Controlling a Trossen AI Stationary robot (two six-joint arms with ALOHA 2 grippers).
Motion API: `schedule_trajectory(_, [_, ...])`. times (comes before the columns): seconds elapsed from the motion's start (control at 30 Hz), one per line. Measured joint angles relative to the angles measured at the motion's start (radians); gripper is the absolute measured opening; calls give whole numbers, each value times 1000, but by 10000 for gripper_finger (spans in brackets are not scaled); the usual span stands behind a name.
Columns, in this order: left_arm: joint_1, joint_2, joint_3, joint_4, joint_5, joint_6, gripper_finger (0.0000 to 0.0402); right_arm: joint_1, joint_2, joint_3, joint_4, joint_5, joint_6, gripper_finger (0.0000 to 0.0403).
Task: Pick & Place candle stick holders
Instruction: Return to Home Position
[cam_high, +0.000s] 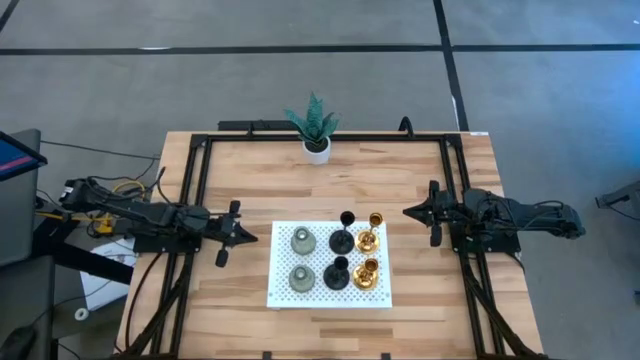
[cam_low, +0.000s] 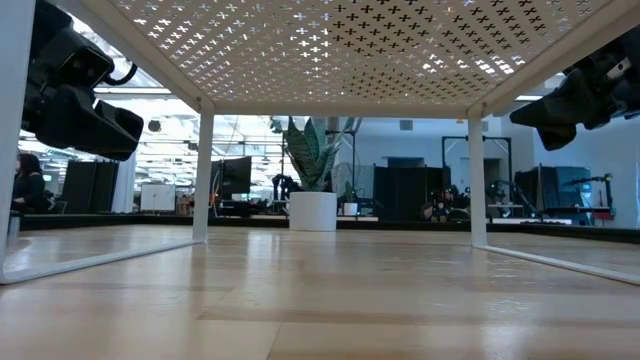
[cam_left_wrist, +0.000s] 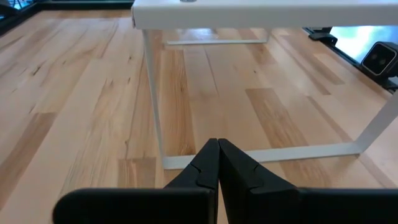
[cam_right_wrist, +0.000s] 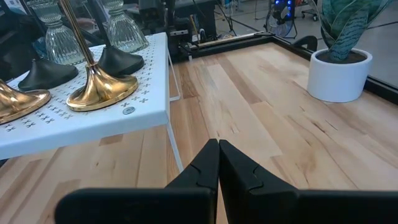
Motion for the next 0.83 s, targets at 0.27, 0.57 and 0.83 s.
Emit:
schedule_trajectory(0.27, [0, 28, 0, 2, 0, 0, 5, 0, 0, 0, 0, 0, 0, 0])
schedule_trajectory(0.57, [0, 36, 0, 8, 0, 0, 5, 0, 0, 0, 0, 0, 0, 0])
schedule_trajectory(0.83, [0, 36, 0, 8, 0, 0, 5, 0, 0, 0, 0, 0, 0, 0])
